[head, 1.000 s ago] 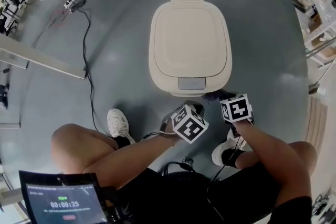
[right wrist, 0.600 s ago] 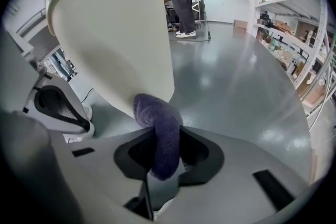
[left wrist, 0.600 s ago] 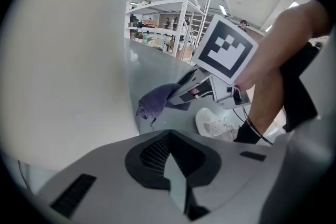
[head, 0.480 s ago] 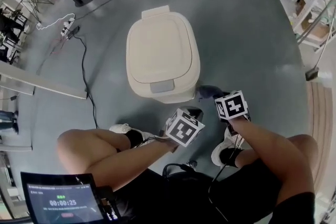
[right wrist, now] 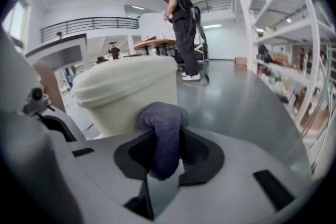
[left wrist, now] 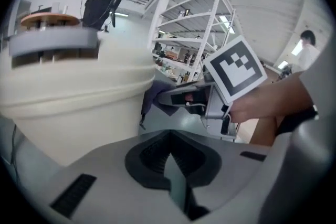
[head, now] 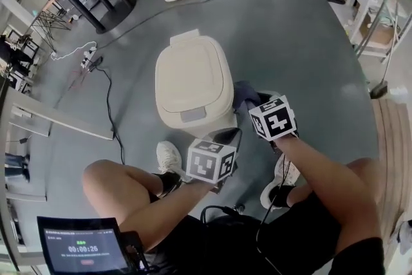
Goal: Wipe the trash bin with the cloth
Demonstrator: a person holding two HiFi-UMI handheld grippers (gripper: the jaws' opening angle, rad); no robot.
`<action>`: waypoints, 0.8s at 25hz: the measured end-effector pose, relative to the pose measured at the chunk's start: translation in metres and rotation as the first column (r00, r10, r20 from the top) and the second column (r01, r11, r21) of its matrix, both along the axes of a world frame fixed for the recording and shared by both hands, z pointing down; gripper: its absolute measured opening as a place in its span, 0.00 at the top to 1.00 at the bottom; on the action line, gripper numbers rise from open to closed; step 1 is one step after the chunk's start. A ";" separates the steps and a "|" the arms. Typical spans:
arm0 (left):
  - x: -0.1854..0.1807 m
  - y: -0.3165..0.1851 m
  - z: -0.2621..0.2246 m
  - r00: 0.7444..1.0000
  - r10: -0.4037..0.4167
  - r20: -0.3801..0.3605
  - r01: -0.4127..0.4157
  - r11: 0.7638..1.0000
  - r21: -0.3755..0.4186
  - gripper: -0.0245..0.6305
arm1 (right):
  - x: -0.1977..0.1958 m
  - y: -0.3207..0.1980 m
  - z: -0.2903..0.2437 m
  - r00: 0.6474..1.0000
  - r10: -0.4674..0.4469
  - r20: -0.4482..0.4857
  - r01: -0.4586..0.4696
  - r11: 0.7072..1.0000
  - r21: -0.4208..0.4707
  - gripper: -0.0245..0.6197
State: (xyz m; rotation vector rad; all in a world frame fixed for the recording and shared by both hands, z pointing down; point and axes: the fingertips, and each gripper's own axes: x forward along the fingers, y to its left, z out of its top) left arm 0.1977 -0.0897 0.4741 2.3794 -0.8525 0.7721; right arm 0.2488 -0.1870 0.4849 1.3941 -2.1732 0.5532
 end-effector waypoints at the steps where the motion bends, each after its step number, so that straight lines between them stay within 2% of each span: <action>1: -0.002 -0.005 -0.002 1.000 0.010 0.000 -0.010 0.999 0.033 0.97 | -0.009 -0.005 -0.013 0.998 -0.046 -0.051 0.049 0.997 0.058 0.82; 3: -0.008 -0.016 -0.010 1.000 0.006 -0.006 -0.005 0.997 0.076 0.97 | -0.024 -0.010 -0.031 0.978 -0.120 -0.173 0.145 0.979 0.143 0.82; 5: -0.013 -0.027 -0.019 0.999 -0.015 -0.029 0.017 0.995 0.094 0.97 | -0.032 -0.013 -0.038 0.958 -0.146 -0.247 0.194 0.965 0.179 0.82; 12: -0.009 -0.019 -0.024 0.999 -0.016 -0.052 0.020 0.996 0.083 0.97 | -0.034 0.003 -0.035 0.909 -0.214 -0.357 0.304 0.928 0.217 0.82; 20: -0.011 -0.005 -0.007 1.000 0.020 -0.001 -0.020 0.997 0.072 0.97 | -0.045 0.013 -0.028 0.837 -0.276 -0.472 0.421 0.875 0.237 0.82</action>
